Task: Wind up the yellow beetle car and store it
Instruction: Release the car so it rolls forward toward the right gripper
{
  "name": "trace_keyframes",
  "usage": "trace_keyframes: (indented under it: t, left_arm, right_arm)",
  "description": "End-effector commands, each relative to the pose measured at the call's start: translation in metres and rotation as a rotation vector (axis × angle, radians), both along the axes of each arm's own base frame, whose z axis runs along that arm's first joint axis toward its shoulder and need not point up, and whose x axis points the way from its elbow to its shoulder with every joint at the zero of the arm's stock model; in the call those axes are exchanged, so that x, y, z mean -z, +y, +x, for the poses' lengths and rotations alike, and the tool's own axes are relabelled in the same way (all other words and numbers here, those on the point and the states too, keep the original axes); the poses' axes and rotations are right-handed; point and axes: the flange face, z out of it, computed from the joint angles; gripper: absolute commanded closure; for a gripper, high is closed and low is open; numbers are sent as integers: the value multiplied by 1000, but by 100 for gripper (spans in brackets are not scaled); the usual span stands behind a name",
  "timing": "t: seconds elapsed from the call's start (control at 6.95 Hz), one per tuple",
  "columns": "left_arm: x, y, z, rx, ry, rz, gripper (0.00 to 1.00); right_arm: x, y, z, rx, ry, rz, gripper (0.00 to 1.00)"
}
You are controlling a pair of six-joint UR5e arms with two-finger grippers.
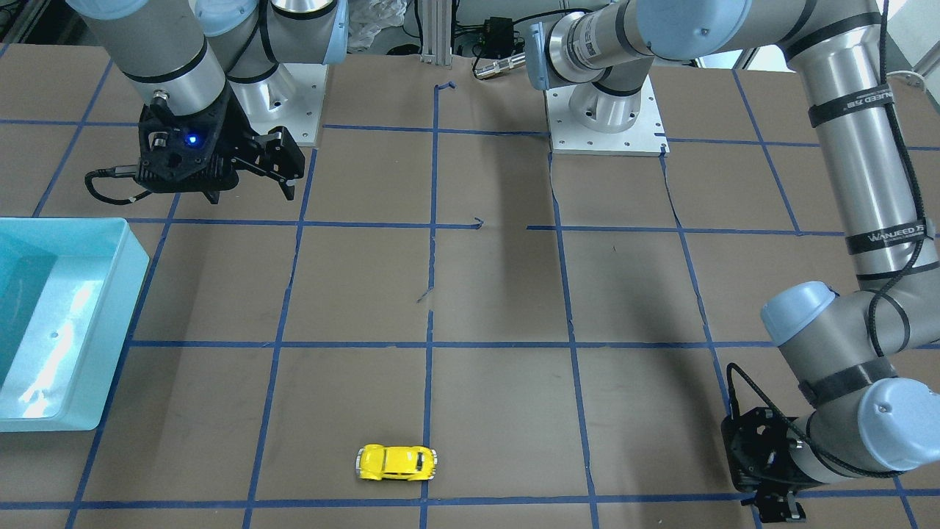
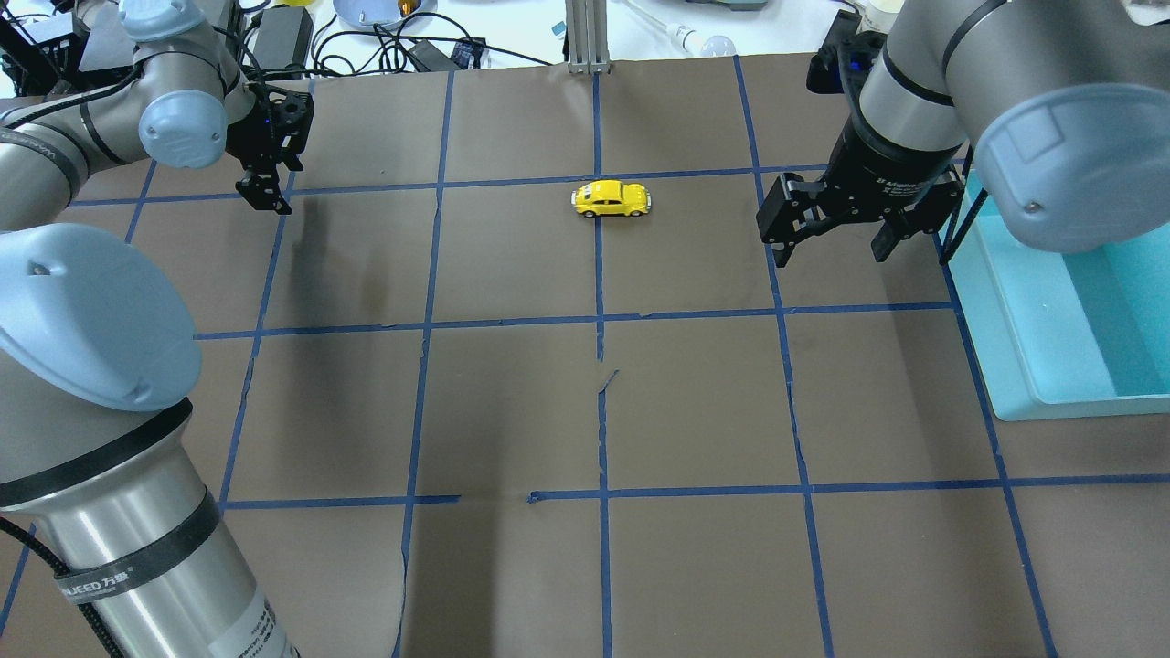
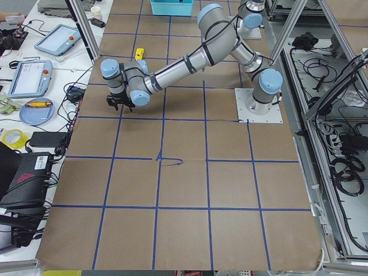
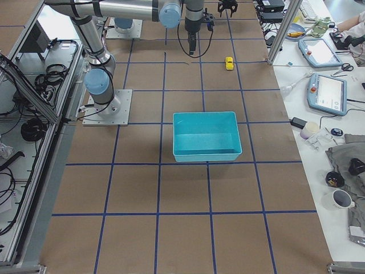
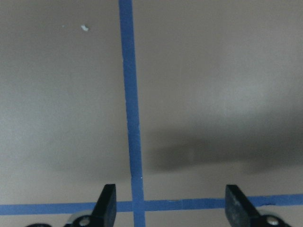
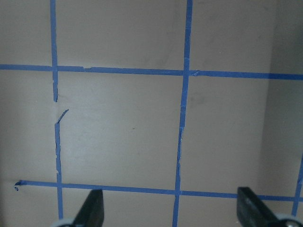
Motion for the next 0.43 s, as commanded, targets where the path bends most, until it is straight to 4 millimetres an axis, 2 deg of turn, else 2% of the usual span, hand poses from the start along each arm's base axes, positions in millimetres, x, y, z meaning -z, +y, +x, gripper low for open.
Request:
trace_keyframes:
  t: [0.0, 0.14, 0.29]
  left_arm:
    - [-5, 1, 0, -8, -1, -3, 17]
    - [-15, 5, -11, -41, 0, -2, 17]
    - [-35, 13, -27, -134, 9, 25, 17]
  right_arm:
    - [-2, -3, 0, -5, -2, -23, 0]
    - [-1, -5, -1, 0, -1, -23, 0]
    - [4, -6, -3, 0, -3, -14, 0]
